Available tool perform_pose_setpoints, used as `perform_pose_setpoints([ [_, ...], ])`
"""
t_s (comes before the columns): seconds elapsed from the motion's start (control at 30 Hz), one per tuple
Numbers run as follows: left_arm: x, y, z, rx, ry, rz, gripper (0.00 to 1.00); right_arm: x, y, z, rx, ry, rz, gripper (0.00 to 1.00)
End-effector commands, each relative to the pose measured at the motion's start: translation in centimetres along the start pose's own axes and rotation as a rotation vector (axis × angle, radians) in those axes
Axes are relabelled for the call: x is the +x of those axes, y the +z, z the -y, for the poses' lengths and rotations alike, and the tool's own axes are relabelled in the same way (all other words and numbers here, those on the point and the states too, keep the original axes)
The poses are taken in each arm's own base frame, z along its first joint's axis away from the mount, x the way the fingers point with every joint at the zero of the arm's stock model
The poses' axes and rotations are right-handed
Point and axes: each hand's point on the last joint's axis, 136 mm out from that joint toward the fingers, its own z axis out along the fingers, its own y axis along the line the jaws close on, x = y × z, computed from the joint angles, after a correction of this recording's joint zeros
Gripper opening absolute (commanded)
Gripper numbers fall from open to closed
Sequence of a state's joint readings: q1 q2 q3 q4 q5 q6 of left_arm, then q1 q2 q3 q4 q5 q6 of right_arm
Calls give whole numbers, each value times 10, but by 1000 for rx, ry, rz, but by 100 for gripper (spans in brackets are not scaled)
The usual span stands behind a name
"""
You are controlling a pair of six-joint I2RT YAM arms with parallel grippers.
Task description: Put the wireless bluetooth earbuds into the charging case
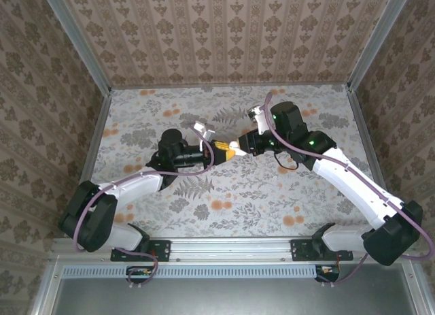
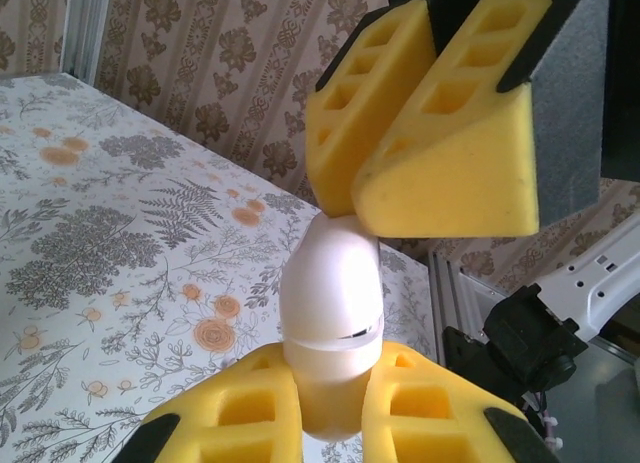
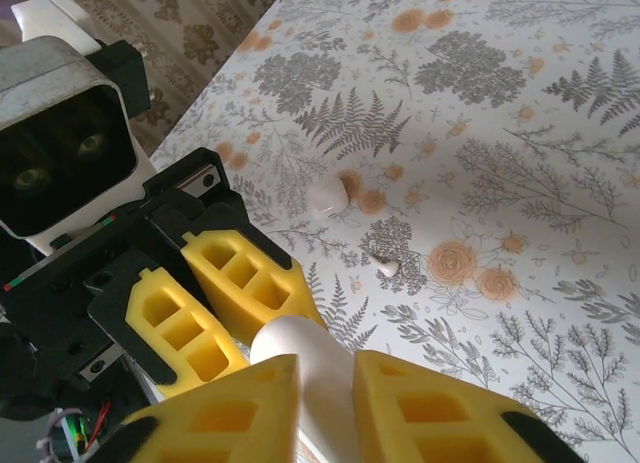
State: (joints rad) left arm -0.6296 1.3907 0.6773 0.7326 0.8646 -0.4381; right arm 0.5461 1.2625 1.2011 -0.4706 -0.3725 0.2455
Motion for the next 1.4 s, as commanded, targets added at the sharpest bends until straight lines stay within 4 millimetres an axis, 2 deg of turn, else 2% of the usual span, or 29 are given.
perform_pose_setpoints([
  [0.0, -46, 2, 20, 55, 128, 108, 0, 25, -3, 4, 44, 4, -77, 36],
  [0.1, -42, 3, 19, 60, 121, 101, 0, 19, -9, 8, 55, -3, -47, 48],
  [0.17, -40, 3, 20, 65, 120, 100, 0, 21, -9, 9, 59, -13, -58, 51],
  [0.4, -36, 3, 23, 73, 115, 90, 0, 26, 1, 15, 67, -22, -102, 51],
  [0.53, -33, 2, 24, 76, 115, 85, 0, 25, 3, 25, 107, -27, -106, 52],
  [0.67, -30, 2, 25, 78, 116, 77, 0, 16, -1, 33, 120, 11, -85, 52],
  [0.9, -20, 4, 25, 80, 124, 49, 0, -10, -10, 32, 34, 113, -20, 52],
  [1.2, -14, 8, 27, 91, 135, 28, 0, -14, -2, 34, -39, 212, -40, 52],
  [1.37, -11, 7, 23, 69, 158, 29, 0, -15, -6, 29, -81, 255, -42, 52],
])
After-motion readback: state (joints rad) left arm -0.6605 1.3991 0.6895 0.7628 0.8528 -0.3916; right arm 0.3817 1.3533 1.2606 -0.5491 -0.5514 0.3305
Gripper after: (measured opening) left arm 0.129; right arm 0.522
